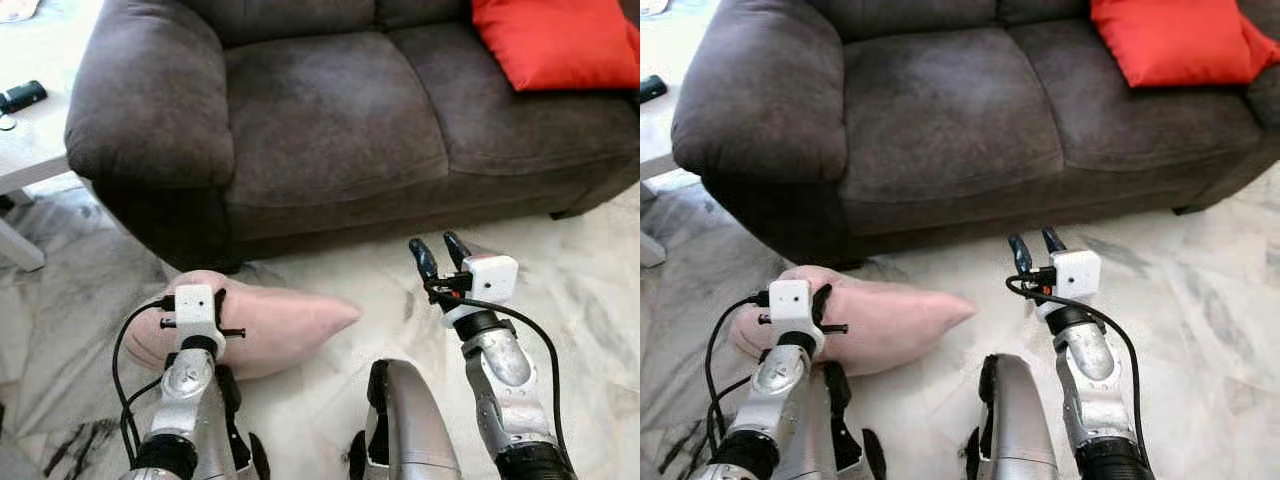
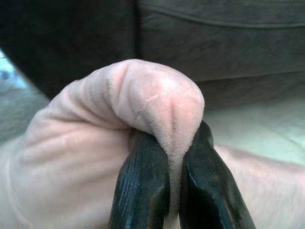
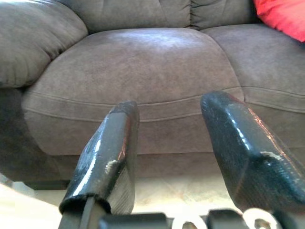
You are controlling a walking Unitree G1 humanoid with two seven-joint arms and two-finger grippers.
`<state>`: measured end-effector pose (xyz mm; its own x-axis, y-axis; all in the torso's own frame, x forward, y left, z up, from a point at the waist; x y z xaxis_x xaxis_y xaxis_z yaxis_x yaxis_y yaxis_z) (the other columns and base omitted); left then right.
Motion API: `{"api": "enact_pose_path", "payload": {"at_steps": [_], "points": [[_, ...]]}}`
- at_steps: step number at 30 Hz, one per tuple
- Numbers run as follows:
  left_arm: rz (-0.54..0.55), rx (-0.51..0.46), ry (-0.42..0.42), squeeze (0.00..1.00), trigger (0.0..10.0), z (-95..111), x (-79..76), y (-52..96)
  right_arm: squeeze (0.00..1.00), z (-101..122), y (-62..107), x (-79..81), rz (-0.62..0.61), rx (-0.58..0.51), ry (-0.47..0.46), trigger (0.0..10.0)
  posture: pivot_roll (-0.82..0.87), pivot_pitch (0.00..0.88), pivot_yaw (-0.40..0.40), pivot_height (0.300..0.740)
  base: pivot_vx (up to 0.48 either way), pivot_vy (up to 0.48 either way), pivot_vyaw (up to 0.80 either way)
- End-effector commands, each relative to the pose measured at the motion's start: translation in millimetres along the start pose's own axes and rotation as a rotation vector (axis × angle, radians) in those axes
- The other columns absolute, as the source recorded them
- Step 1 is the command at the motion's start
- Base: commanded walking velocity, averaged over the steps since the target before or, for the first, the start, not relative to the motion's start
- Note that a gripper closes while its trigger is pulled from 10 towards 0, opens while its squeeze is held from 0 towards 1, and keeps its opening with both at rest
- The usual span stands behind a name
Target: Move the pillow to the sofa from floor
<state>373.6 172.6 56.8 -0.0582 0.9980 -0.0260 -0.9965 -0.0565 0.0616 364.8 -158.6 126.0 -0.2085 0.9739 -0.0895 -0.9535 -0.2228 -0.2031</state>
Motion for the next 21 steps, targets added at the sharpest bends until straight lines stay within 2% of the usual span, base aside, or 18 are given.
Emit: {"api": "enact_pose_path", "payload": {"at_steps": [1, 21], "points": [[-0.017, -0.11, -0.004, 0.0, 10.0, 26.4, -3.3, -3.8, 0.0, -2.9, 1.4, -0.2, -0.004, 0.007, -0.002, 10.0, -0.09, 0.186, -0.029, 0.532, 0.0, 0.0, 0.0], [-0.037, -0.117, -0.009, 0.0, 10.0, 29.4, -7.0, -4.6, 0.0, -4.0, 0.8, -0.6, -0.013, 0.009, 0.006, 10.0, -0.08, 0.181, -0.024, 0.536, 0.0, 0.0, 0.0]]}}
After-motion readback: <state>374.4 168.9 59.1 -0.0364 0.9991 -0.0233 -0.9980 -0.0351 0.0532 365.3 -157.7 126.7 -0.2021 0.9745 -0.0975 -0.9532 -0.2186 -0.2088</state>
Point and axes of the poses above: a point about 5 cm out from each wrist's last joint towards the gripper, its own y axis pointing back from the gripper into the wrist, its own z axis along the axis of the wrist's last joint, x = y × z, the point moved 6 cm from there along -y, pointing out of the wrist towards the gripper, and after that the axes turned 3 degrees about y, right-handed, at the moved point
